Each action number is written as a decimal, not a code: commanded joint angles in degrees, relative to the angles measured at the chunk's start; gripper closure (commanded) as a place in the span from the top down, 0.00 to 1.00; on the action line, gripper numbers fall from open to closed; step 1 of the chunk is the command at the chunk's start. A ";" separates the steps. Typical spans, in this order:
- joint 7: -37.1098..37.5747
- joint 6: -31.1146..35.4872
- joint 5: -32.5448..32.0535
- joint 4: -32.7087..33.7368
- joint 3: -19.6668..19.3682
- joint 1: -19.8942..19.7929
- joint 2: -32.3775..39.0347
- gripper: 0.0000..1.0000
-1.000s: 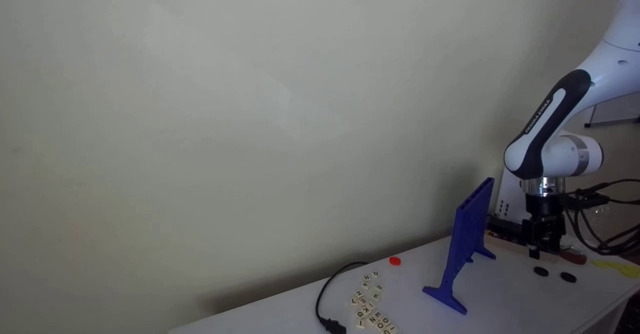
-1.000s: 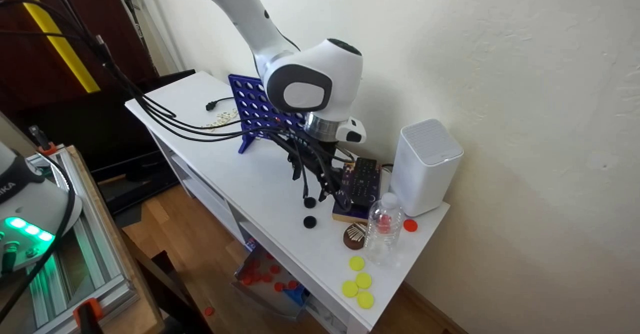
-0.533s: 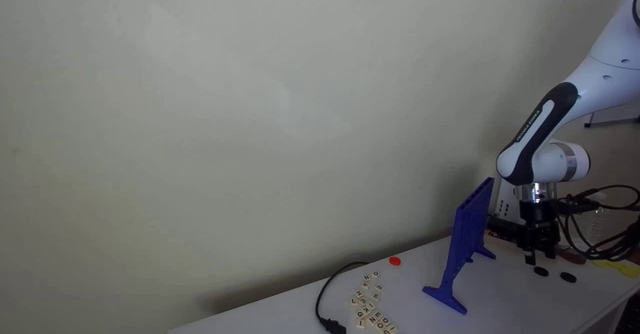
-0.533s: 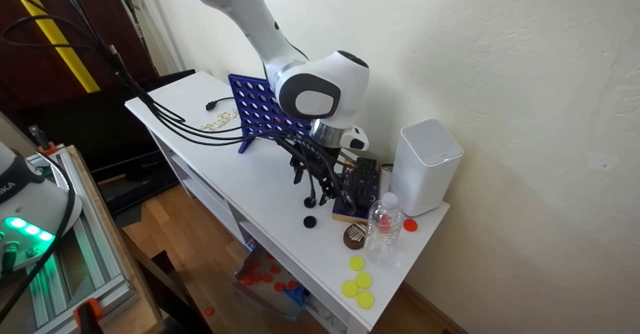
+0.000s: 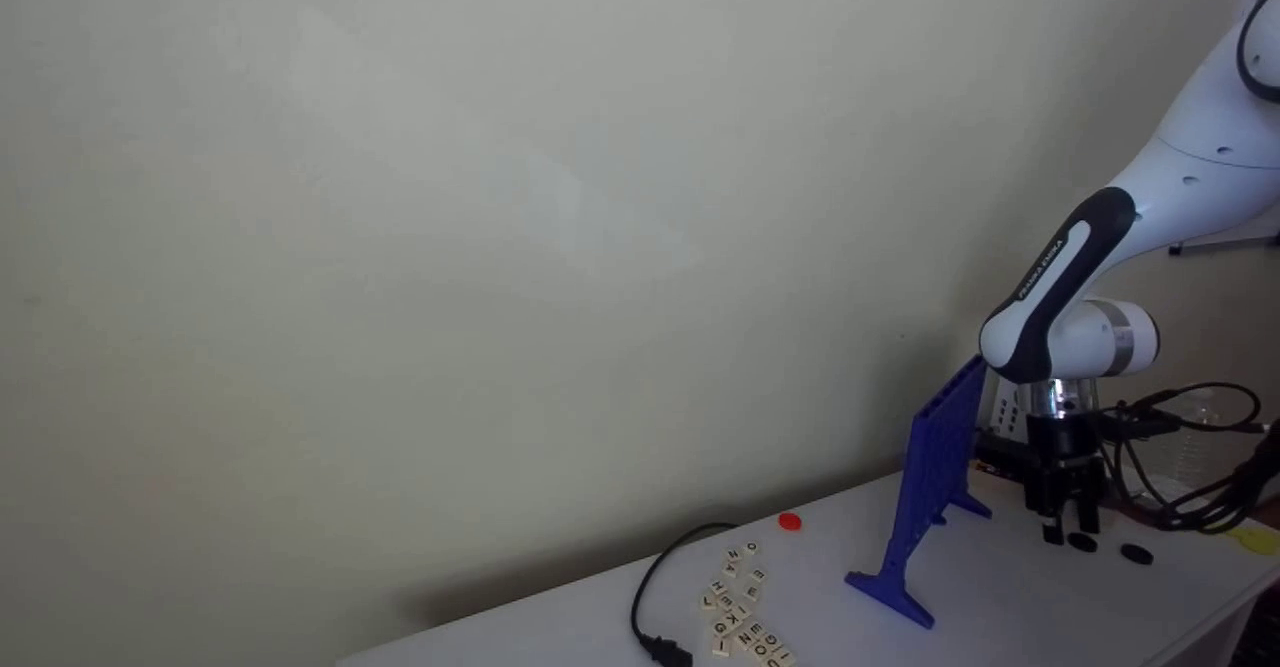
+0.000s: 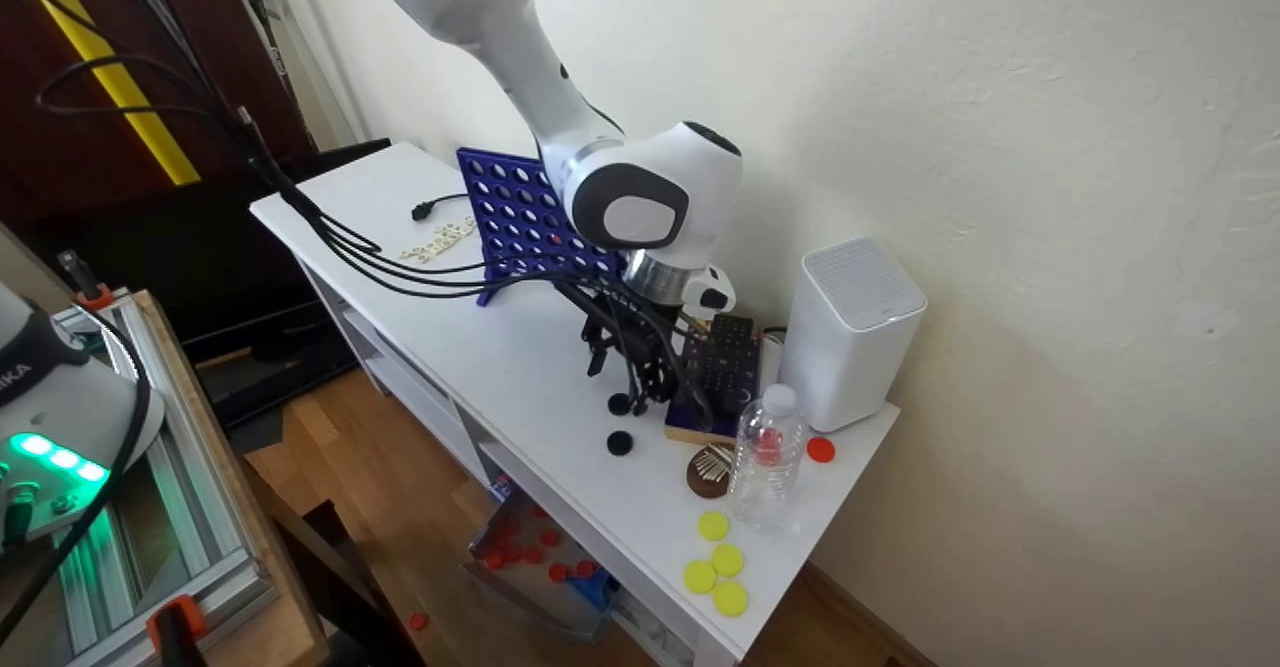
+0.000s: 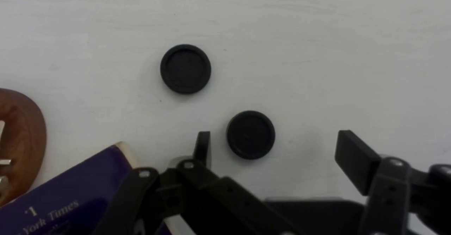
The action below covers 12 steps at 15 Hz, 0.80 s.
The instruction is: Put the blue circle inside the blue object
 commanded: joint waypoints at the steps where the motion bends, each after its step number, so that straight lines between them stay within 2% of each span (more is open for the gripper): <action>1: 1.89 -2.75 -2.05 3.37 0.79 -0.54 2.20 0.83; 3: 2.12 -3.58 -2.32 4.05 0.71 -0.43 2.44 0.70; 4: 2.17 -4.05 -2.46 4.45 0.71 -0.42 2.61 0.70; 5: 2.28 -4.38 -2.69 4.75 0.69 -0.40 2.70 0.61; 7: 2.47 -4.90 -3.08 5.17 0.69 -0.33 2.75 0.52; 12: 2.75 -6.21 -3.48 6.09 0.53 -0.07 3.18 0.62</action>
